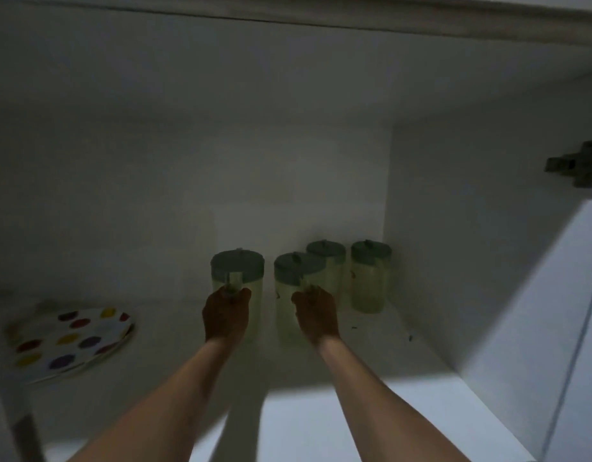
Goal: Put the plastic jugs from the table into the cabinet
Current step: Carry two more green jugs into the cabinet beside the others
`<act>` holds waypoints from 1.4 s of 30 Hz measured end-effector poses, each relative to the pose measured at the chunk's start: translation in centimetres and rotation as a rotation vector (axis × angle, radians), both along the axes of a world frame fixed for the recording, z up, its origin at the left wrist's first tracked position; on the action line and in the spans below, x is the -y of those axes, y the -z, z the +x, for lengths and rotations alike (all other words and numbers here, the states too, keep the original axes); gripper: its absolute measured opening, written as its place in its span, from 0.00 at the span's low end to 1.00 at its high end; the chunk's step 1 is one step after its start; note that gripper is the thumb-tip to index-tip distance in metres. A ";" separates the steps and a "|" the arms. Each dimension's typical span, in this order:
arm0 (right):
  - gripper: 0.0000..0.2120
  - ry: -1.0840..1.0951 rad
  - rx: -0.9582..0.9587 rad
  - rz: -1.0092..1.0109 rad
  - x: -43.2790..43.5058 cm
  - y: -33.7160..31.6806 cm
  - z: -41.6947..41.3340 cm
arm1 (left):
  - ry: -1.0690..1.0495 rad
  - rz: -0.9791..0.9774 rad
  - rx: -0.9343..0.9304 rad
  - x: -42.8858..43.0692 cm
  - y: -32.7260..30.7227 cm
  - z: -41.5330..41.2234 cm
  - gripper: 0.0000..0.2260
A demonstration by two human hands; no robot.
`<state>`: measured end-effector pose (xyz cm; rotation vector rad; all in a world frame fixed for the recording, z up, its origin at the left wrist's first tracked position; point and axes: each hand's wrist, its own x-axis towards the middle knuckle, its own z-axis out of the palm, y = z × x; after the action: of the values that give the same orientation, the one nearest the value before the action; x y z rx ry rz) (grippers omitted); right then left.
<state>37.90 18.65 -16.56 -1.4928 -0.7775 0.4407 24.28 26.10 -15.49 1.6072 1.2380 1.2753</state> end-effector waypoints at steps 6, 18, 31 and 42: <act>0.16 -0.007 0.025 0.045 -4.3 0.7 1.4 | -0.035 -0.028 0.043 -3.8 1.2 1.8 0.09; 0.14 -0.016 0.146 -0.002 -10.6 2.2 3.9 | -0.031 -0.087 0.051 -9.7 3.0 4.0 0.13; 0.17 -0.123 0.125 -0.164 -12.8 1.2 5.4 | -0.093 -0.113 -0.164 -11.9 2.4 5.7 0.17; 0.45 -0.029 0.328 -0.462 -9.1 -1.1 4.4 | -0.143 -0.085 -0.459 -9.1 1.5 3.7 0.35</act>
<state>42.31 27.72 -15.49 -2.0210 -0.9997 0.4196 28.00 35.18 -17.01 1.8367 1.6865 0.9461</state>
